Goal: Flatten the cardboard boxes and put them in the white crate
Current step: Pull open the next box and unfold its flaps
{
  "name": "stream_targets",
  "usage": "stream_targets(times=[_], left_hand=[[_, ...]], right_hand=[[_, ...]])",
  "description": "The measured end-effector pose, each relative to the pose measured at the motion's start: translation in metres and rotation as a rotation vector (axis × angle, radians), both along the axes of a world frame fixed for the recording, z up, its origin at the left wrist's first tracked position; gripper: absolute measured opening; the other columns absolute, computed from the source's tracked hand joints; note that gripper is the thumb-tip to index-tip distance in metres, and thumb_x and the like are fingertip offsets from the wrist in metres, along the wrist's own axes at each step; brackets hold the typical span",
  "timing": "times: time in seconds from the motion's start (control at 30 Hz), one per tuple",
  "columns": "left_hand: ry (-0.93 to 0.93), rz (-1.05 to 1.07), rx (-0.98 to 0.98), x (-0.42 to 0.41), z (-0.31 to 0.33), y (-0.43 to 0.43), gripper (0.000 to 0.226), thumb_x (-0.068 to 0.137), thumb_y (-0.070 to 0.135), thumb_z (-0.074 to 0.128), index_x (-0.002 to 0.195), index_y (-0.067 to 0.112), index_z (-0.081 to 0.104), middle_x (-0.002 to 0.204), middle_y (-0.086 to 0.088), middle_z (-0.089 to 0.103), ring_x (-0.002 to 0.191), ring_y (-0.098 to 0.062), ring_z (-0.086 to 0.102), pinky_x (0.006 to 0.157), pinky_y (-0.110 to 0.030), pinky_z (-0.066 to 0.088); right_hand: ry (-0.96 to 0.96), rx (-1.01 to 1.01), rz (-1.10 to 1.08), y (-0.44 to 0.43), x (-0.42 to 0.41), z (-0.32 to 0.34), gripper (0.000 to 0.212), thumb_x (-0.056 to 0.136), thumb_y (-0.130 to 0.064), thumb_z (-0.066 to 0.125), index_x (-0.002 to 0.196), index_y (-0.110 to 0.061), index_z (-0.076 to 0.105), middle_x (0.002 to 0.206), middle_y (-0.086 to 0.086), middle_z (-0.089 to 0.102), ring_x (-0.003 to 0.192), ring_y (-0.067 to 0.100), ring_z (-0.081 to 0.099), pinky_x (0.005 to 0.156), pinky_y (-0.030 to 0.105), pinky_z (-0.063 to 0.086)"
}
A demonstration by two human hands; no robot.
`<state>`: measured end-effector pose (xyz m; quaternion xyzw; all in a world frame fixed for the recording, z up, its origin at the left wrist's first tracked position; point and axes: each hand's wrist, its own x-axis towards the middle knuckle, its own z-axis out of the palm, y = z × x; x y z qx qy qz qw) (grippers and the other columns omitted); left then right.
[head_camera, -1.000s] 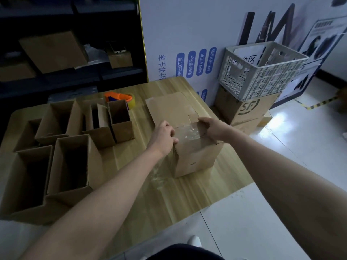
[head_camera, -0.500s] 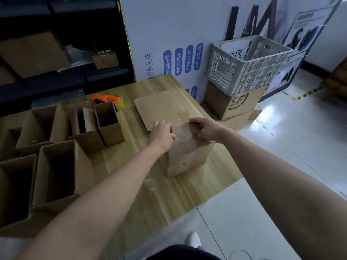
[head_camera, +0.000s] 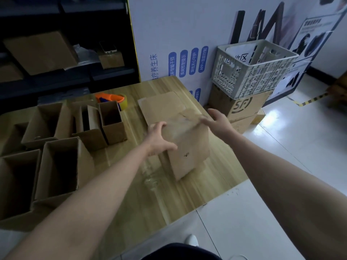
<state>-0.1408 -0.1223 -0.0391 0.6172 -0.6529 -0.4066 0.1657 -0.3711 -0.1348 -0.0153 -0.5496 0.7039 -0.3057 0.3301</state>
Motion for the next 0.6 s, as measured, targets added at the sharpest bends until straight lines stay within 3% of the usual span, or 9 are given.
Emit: stream_targets(times=[0.1,0.17,0.27,0.37,0.43,0.47,0.53,0.6], left_hand=[[0.485,0.273,0.246,0.016,0.011,-0.008,0.054,0.068,0.033,0.077,0.115,0.025,0.052,0.115,-0.006,0.056,0.094,-0.020,0.058,0.089,-0.038,0.050],[0.555,0.371,0.343,0.023,0.014,-0.011,0.028,0.076,0.039,0.069,0.096,0.023,0.057,0.098,-0.008,0.060,0.084,-0.021,0.059,0.087,-0.039,0.050],[0.571,0.476,0.417,0.031,0.007,-0.010,0.033,0.076,0.049,0.063,0.087,0.018,0.057,0.086,-0.009,0.059,0.084,-0.025,0.057,0.087,-0.042,0.049],[0.603,0.536,0.444,0.035,0.000,-0.008,0.035,0.081,0.052,0.058,0.088,0.017,0.056,0.089,-0.011,0.057,0.085,-0.027,0.056,0.085,-0.047,0.051],[0.579,0.558,0.423,0.031,-0.002,-0.007,0.034,0.089,0.047,0.055,0.096,0.014,0.057,0.102,-0.011,0.057,0.088,-0.030,0.054,0.082,-0.046,0.051],[0.482,0.531,0.372,0.027,-0.004,-0.007,0.037,0.090,0.045,0.055,0.107,0.011,0.057,0.113,-0.012,0.056,0.095,-0.032,0.054,0.082,-0.044,0.050],[0.191,0.434,0.143,0.016,-0.005,-0.008,0.051,0.088,0.041,0.060,0.126,0.009,0.048,0.130,-0.011,0.047,0.111,-0.029,0.051,0.088,-0.038,0.045],[0.105,0.366,-0.159,0.004,0.005,-0.006,0.050,0.085,0.040,0.064,0.124,0.012,0.050,0.127,-0.006,0.042,0.113,-0.023,0.048,0.095,-0.032,0.042]], right_hand=[[-0.147,0.102,-0.046,0.003,-0.015,0.006,0.074,0.084,-0.059,0.057,0.141,-0.014,0.042,0.138,0.005,0.049,0.113,0.017,0.050,0.090,0.030,0.040],[-0.122,0.203,0.036,0.004,-0.019,0.009,0.070,0.083,-0.059,0.059,0.135,-0.014,0.050,0.131,0.003,0.054,0.107,0.015,0.051,0.088,0.030,0.038],[-0.030,0.286,0.064,0.002,-0.019,0.015,0.070,0.080,-0.046,0.070,0.136,-0.011,0.047,0.128,0.002,0.051,0.113,0.020,0.050,0.096,0.032,0.040],[-0.040,0.318,0.013,-0.002,-0.017,0.020,0.044,0.081,-0.028,0.073,0.117,-0.005,0.062,0.113,0.008,0.062,0.102,0.022,0.058,0.097,0.038,0.047],[-0.140,0.308,-0.073,-0.005,-0.013,0.026,0.024,0.083,-0.017,0.071,0.100,-0.001,0.066,0.096,0.013,0.066,0.085,0.024,0.063,0.087,0.041,0.054],[-0.184,0.312,-0.117,-0.006,-0.009,0.029,0.018,0.083,-0.015,0.070,0.094,0.000,0.065,0.090,0.014,0.065,0.079,0.025,0.064,0.080,0.042,0.057],[-0.209,0.333,-0.207,-0.010,0.000,0.036,0.012,0.084,-0.011,0.068,0.085,-0.003,0.058,0.082,0.013,0.064,0.071,0.026,0.064,0.059,0.038,0.057],[-0.186,0.361,-0.290,-0.015,0.009,0.040,0.012,0.083,-0.007,0.065,0.081,-0.006,0.054,0.080,0.013,0.061,0.068,0.026,0.063,0.049,0.033,0.052]])
